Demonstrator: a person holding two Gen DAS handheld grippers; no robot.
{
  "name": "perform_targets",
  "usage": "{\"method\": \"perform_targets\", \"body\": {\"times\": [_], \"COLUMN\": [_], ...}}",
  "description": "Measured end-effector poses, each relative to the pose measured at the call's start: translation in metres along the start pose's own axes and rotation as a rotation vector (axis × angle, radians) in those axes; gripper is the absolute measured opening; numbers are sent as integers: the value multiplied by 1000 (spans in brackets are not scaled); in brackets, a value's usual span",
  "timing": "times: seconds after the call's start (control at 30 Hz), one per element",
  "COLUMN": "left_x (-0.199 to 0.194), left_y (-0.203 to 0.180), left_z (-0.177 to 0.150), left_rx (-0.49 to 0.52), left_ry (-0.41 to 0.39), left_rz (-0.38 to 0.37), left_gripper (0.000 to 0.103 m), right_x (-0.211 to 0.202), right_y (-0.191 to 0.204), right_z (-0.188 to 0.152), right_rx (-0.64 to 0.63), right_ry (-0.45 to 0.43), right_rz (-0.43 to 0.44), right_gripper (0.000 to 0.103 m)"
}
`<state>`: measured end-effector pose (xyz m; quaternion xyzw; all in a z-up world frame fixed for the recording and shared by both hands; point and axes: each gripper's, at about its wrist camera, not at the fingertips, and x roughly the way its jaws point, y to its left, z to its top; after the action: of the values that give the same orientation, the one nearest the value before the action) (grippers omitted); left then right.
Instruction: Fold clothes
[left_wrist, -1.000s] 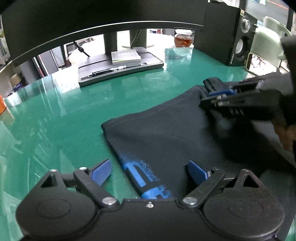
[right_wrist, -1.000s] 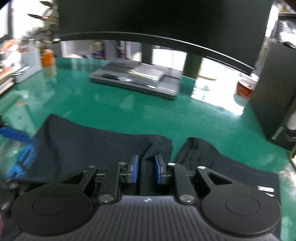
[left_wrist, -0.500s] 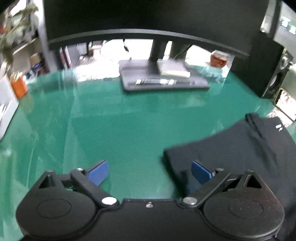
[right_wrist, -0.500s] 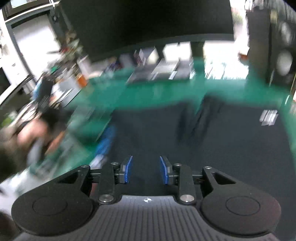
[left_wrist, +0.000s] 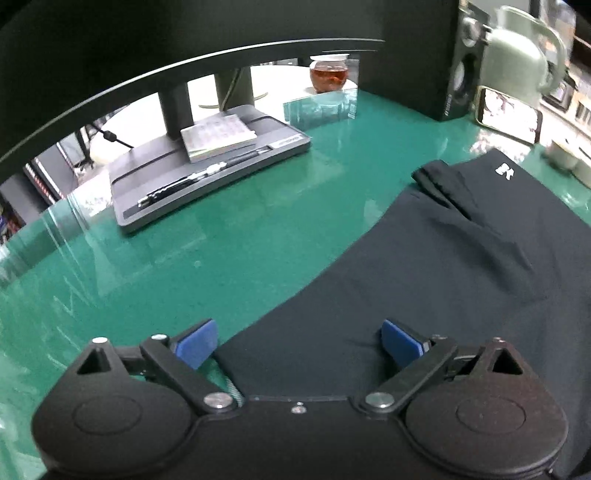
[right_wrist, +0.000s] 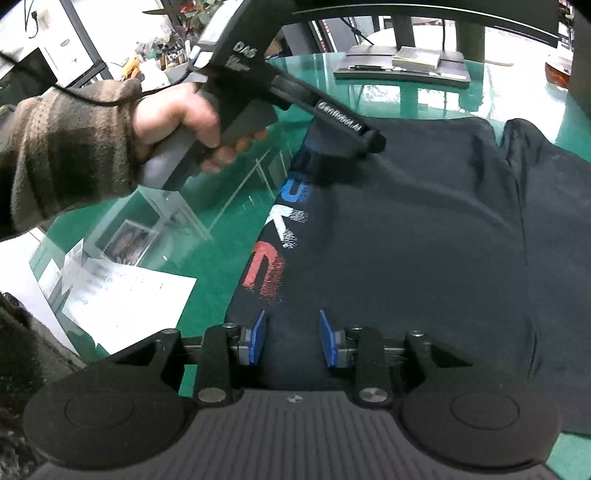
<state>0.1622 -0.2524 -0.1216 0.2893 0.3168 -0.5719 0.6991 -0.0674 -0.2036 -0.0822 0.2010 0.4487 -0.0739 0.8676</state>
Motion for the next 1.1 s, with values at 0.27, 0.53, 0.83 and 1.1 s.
{"method": "perform_targets", "body": {"times": [0.27,0.53,0.83,1.1], "left_x": [-11,-29,-10,25], "left_y": [16,39,2,-50], "left_z": [1,-11,20,48], "left_rx": [-72,-197,-130,38], "left_ry": [-60,-64,-84,-85], "left_rz": [49,17,-49,-35], "left_gripper": [102,98,87,84], "right_x": [-3,-49,-19,6], "right_y": [6,-42,-1,5], "right_z": [0,-11,3,15], "right_rx": [-40,215,-99,-166], "right_ry": [-35,-180,-74,-5], "right_rz": [1,-209,-109,-27], "right_gripper": [38,38,29,29]}}
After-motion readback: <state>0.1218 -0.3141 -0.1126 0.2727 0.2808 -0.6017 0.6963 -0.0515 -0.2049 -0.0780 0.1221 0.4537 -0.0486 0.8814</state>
